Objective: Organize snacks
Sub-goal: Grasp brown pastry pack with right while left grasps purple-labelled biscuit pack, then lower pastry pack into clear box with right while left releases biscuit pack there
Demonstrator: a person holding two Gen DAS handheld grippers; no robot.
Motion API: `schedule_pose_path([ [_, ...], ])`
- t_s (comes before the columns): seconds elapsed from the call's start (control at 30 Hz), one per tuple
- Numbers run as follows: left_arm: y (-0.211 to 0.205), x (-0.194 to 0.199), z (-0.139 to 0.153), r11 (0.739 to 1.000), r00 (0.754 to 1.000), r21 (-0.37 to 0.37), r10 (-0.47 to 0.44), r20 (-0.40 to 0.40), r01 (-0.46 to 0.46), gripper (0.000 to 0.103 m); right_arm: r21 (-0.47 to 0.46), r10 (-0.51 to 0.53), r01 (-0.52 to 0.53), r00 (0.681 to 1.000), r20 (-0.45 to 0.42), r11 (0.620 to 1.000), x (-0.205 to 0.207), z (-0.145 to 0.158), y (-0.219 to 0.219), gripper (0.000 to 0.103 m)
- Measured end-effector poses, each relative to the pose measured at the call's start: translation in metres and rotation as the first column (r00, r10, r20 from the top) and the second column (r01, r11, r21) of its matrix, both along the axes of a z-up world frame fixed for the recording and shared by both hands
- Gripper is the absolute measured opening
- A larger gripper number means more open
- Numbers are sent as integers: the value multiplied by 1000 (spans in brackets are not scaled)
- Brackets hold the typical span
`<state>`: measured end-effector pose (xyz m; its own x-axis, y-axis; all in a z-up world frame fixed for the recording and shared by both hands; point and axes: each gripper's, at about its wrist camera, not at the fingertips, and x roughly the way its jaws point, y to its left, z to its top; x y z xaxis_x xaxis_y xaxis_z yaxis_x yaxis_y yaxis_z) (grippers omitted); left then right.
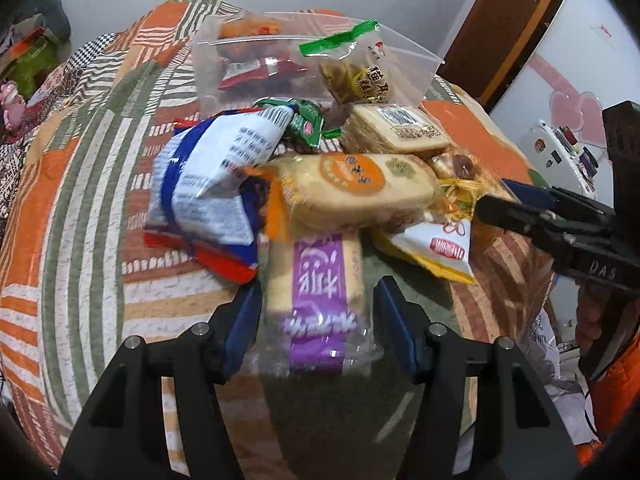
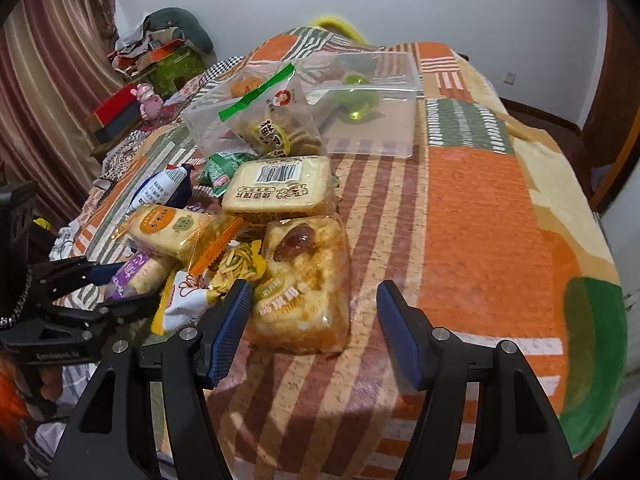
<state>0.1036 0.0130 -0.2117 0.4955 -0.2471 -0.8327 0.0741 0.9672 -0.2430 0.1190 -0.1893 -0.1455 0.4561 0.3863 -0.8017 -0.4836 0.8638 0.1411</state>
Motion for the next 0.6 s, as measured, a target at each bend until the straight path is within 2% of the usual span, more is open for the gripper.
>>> schedule_pose_path([
  [0.17, -4, 14, -1, 1000, 1000, 15, 7, 16, -7, 60, -13, 34, -34, 999, -22, 999, 2, -7, 10, 61],
  [0.27, -4, 15, -2, 999, 999, 32, 10, 38, -11, 60, -34, 39, -39, 999, -6, 999, 1, -9, 14, 61],
  [0.3, -4, 15, -2, 999, 999, 38, 11, 47, -13, 59, -34, 37, -37, 999, -1, 999, 1, -9, 14, 61],
  [0.37, -6, 14, -1, 999, 998, 47, 5, 56, -8, 50, -30, 30, -30, 1000, 2, 999, 2, -9, 14, 61],
  [0.4, -6, 14, 1, 998, 998, 57, 4, 59, -7, 46, -28, 25, -25, 1000, 8, 999, 3, -9, 14, 54],
  [0.43, -5, 14, 2, 998, 998, 57, 2, 60, -6, 46, -22, 28, -28, 1000, 9, 999, 3, -8, 14, 47],
  [0.6, 2, 12, 8, 998, 998, 54, 21, 66, -24, 45, -24, 16, -16, 1000, 20, 1000, 4, -6, 13, 44],
])
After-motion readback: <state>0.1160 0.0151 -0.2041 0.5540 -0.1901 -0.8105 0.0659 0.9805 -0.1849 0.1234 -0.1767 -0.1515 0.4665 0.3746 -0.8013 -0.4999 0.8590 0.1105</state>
